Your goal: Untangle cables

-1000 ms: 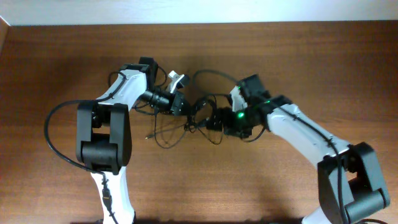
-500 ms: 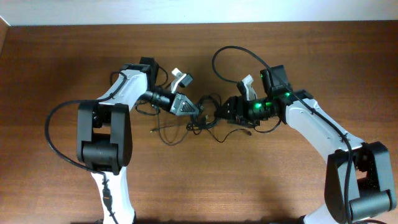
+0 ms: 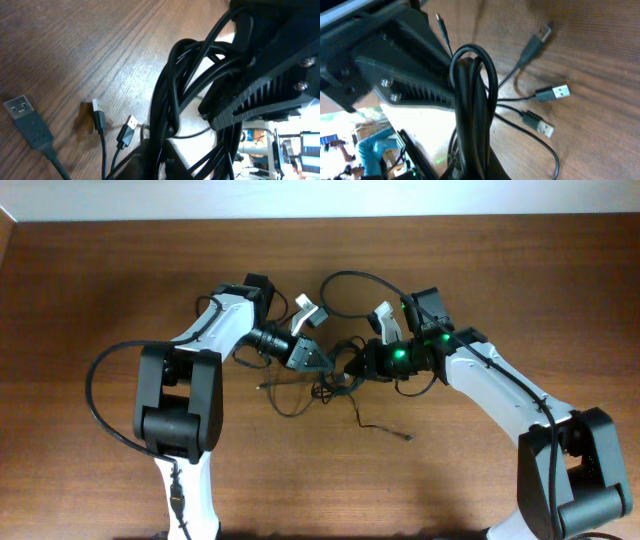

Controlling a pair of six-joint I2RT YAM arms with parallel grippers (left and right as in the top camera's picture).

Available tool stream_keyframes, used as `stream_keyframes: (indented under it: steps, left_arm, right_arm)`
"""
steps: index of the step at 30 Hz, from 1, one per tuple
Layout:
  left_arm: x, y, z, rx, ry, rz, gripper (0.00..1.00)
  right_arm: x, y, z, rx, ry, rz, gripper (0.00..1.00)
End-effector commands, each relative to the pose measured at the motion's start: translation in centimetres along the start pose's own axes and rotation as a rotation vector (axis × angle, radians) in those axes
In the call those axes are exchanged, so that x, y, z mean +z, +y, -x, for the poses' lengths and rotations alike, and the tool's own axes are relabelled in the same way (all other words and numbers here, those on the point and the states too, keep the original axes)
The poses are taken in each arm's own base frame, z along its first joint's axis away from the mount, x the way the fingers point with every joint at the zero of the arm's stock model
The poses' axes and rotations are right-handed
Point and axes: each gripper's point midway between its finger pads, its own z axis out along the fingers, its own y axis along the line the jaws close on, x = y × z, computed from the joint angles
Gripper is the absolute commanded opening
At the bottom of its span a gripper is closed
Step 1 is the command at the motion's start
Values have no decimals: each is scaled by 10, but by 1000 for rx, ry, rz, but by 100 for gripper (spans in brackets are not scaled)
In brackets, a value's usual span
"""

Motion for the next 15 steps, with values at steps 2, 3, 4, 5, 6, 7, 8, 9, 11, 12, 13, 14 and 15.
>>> stream_keyframes:
  steps: [2, 3, 4, 5, 6, 7, 8, 9, 11, 12, 13, 14, 15]
  left_arm:
    - [1, 3, -4, -23, 8, -6, 16]
    - [1, 2, -5, -33, 13, -10, 16]
    - [1, 1, -6, -39, 15, -12, 16]
    - [1, 1, -6, -41, 16, -12, 17]
    - [1, 1, -7, -43, 17, -13, 17]
    - [0, 1, -7, -44, 17, -13, 15]
    - [0, 1, -7, -46, 16, -12, 12]
    - [-2, 2, -7, -52, 14, -12, 11]
    - [-6, 4, -8, -65, 6, -9, 11]
    - [-9, 6, -8, -72, 0, -6, 11]
    - [-11, 7, -8, -74, -5, -4, 10]
    - [-13, 7, -8, -76, -10, -5, 9]
    - [-14, 8, -8, -77, -12, -4, 6]
  right_arm:
    - [-6, 12, 15, -13, -66, 14, 4]
    - [-6, 11, 16, -13, -71, 10, 4]
    - [-7, 9, 18, 7, -80, -3, 4]
    - [-7, 7, 19, 15, -86, -9, 4]
    - [-7, 7, 21, 14, -93, -13, 4]
    - [-7, 8, 22, 10, -97, -11, 4]
    - [-7, 8, 23, 6, -101, -9, 4]
    - [-8, 7, 25, 8, -108, -9, 4]
    - [-13, 3, 29, 42, -123, -11, 4]
    - [-16, -1, 32, 57, -133, -12, 4]
    - [-18, -3, 33, 72, -137, -13, 4]
    - [-18, -3, 33, 74, -136, -8, 4]
    - [-18, -2, 33, 74, -135, -7, 4]
